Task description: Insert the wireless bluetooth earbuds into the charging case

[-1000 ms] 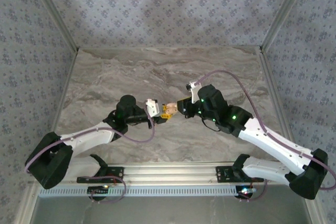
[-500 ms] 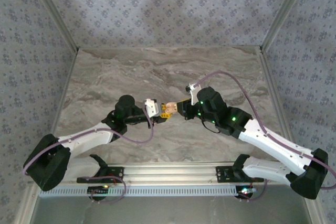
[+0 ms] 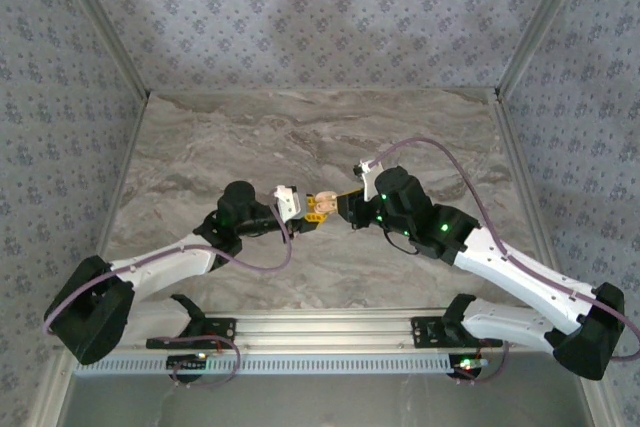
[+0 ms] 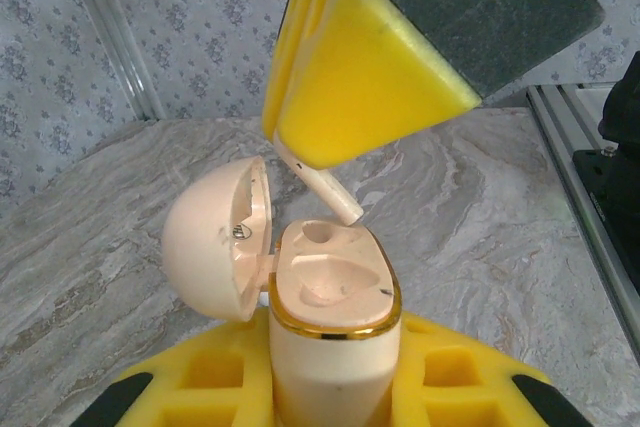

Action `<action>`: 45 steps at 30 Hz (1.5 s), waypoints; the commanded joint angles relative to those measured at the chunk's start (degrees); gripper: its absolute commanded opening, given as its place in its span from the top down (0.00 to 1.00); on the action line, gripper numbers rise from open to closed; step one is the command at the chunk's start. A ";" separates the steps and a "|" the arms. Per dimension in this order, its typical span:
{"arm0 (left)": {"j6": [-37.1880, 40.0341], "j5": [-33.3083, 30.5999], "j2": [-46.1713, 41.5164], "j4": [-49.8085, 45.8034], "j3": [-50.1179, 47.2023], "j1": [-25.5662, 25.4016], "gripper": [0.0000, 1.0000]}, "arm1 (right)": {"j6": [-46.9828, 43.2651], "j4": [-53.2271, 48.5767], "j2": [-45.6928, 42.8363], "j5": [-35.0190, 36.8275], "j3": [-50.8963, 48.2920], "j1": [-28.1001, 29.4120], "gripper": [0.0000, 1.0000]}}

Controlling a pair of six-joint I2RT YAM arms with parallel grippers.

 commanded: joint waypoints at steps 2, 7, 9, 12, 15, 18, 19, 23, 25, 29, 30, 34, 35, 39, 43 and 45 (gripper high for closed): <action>-0.93 0.34 -1.95 2.70 1.53 -0.37 0.87 | -0.51 1.82 -0.47 1.19 -0.50 0.15 0.79; -1.10 0.26 -2.13 2.60 1.60 -0.34 0.87 | -0.68 3.31 -0.41 1.52 -0.68 0.10 0.79; -1.35 0.16 -2.22 2.71 1.61 -0.38 0.87 | -0.68 3.53 -0.35 1.66 -0.75 0.14 0.79; -1.87 -0.09 -2.31 3.10 1.61 -0.37 0.87 | -0.63 3.81 -0.49 1.84 -1.07 0.14 0.79; -2.63 -0.70 -2.41 3.58 1.77 -0.41 0.87 | -0.66 3.68 -0.56 2.26 -1.41 0.21 0.79; -3.54 -1.13 -2.34 4.19 1.81 -0.34 0.87 | -0.79 3.76 -0.75 3.12 -1.73 0.54 0.79; -3.80 -1.37 -2.45 4.40 1.81 -0.33 0.87 | -0.95 3.69 -0.75 3.45 -1.71 0.70 0.79; -4.86 -2.25 -2.53 5.30 1.79 -0.34 0.87 | -1.48 3.25 -0.75 4.18 -2.09 1.32 0.79; -5.16 -2.73 -2.48 5.64 1.79 -0.36 0.87 | -1.80 3.22 -0.72 4.19 -2.23 1.67 0.79; -5.63 -3.35 -2.60 6.00 1.87 -0.40 0.87 | -2.40 3.02 -0.73 4.19 -2.24 2.36 0.79; -5.63 -3.36 -2.53 6.00 1.87 -0.36 0.87 | -2.50 2.98 -0.75 4.10 -2.15 2.55 0.79; -5.58 -3.78 -2.58 5.74 1.89 -0.39 0.87 | -2.99 2.81 -0.67 3.40 -1.83 2.90 0.79; -5.54 -3.87 -2.59 5.74 1.88 -0.35 0.87 | -3.07 2.71 -0.61 3.08 -1.74 2.96 0.79; -5.49 -3.78 -2.48 5.75 1.90 -0.34 0.87 | -3.17 2.57 -0.40 2.72 -1.73 3.13 0.78; -5.06 -3.37 -2.45 4.72 2.27 -0.38 0.87 | -3.58 2.69 0.35 2.64 -0.92 3.14 0.78; -4.30 -3.19 -2.53 3.72 2.47 -0.50 0.87 | -3.97 2.45 0.98 2.53 -0.10 3.21 0.78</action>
